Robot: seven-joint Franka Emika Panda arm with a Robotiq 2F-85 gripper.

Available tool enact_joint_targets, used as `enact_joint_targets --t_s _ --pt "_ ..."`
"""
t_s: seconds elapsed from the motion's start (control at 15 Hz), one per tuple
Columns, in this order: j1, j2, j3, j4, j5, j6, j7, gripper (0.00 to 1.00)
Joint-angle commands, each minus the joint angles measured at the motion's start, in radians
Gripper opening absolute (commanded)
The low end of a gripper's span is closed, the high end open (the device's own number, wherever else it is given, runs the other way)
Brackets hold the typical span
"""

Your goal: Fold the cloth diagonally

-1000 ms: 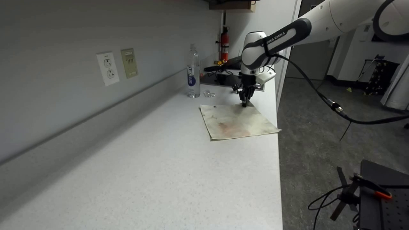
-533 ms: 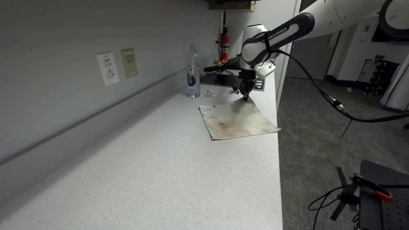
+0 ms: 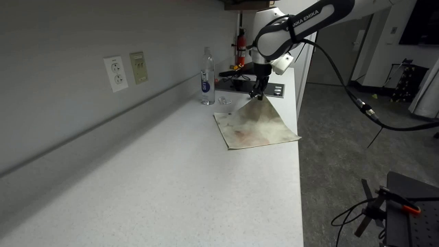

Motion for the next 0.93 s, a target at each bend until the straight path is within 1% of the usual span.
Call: enact_joint_targets --t_s 0.0,0.13,0.27,0.53,0.87 --pt "0.036 -0.06 0.027 -0.084 -0.025 -0.044 -0.039 0.0" --pt "0.049 -0.055 0.053 -0.087 -0.011 -0.069 -0.061 0.0" --pt "0.062 -0.047 0.074 -0.092 -0.008 -0.067 -0.075 0.0" --pt "0.085 -0.044 0.097 -0.105 -0.011 -0.041 -0.081 0.0" --pt "0.098 -0.049 0.121 -0.119 0.002 -0.04 -0.081 0.0"
